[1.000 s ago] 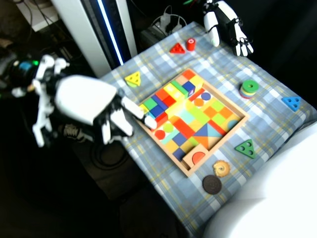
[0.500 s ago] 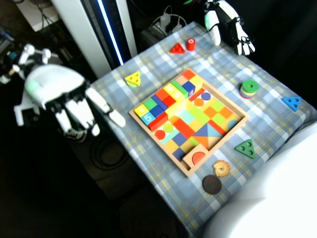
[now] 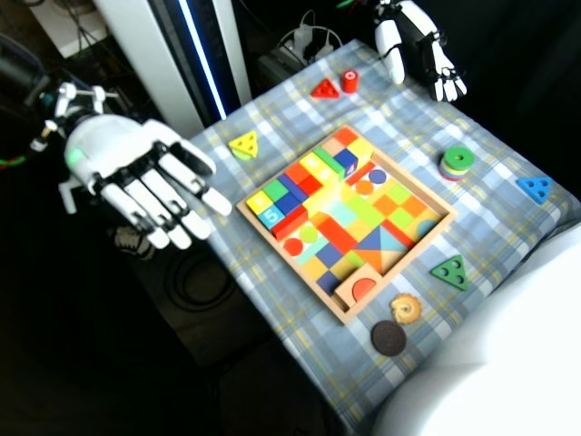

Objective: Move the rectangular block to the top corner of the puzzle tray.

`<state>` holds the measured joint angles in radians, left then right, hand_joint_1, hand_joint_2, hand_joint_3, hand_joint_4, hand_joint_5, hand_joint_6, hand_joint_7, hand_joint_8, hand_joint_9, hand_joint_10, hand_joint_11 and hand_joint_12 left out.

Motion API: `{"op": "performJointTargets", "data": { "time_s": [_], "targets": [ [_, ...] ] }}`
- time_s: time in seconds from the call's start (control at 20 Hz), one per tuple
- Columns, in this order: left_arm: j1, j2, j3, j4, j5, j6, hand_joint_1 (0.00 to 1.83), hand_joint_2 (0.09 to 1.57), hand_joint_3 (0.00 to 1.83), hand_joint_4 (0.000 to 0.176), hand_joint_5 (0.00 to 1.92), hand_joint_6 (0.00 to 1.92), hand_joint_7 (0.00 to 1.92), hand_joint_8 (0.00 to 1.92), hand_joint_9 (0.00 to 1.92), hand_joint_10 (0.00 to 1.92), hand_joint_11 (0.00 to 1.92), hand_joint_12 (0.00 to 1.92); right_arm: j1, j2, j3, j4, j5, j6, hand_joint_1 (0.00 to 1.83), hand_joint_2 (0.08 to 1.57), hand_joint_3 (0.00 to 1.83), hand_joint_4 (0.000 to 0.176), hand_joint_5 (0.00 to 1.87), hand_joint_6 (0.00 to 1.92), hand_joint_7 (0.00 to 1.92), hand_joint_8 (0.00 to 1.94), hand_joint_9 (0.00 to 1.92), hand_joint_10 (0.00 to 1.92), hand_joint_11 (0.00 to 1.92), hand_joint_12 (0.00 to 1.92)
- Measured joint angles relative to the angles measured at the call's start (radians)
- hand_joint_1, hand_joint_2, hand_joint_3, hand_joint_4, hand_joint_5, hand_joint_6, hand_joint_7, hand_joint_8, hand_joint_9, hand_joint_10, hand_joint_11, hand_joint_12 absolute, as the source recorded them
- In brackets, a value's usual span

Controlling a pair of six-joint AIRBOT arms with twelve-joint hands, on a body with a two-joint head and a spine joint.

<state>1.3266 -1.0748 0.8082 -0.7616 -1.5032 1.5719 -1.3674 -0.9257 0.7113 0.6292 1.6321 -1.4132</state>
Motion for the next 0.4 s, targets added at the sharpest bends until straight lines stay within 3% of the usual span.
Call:
{"op": "performJointTargets", "data": {
  "time_s": [0.1, 0.15, 0.25, 0.4],
  "targets": [
    [0.000, -0.001, 0.000, 0.006, 0.000, -0.003, 0.72, 1.40, 0.00, 0.048, 0.46, 0.00, 0.31, 0.00, 0.22, 0.00, 0.00, 0.00, 0.000, -0.011, 0.000, 0.015, 0.003, 0.000, 0.00, 1.22, 0.00, 0.000, 0.36, 0.00, 0.30, 0.00, 0.23, 0.01, 0.00, 0.64],
    [0.000, -0.001, 0.000, 0.006, 0.000, -0.003, 0.72, 1.41, 0.00, 0.045, 0.45, 0.00, 0.31, 0.00, 0.22, 0.00, 0.00, 0.00, 0.000, -0.019, 0.000, 0.020, 0.003, 0.000, 0.00, 1.24, 0.01, 0.000, 0.35, 0.00, 0.30, 0.00, 0.23, 0.01, 0.00, 0.65],
    [0.000, -0.001, 0.002, 0.005, -0.001, -0.006, 0.71, 1.41, 0.00, 0.045, 0.45, 0.00, 0.29, 0.00, 0.21, 0.00, 0.00, 0.00, 0.000, -0.031, 0.000, 0.026, 0.003, 0.000, 0.00, 1.21, 0.00, 0.000, 0.33, 0.00, 0.24, 0.01, 0.18, 0.01, 0.00, 0.49],
    [0.000, -0.001, 0.002, 0.003, -0.001, -0.007, 0.71, 1.41, 0.00, 0.039, 0.45, 0.00, 0.29, 0.00, 0.21, 0.00, 0.00, 0.00, 0.000, -0.040, 0.000, 0.033, 0.003, 0.000, 0.00, 1.16, 0.00, 0.003, 0.35, 0.00, 0.26, 0.01, 0.19, 0.01, 0.00, 0.52]
  ]
}}
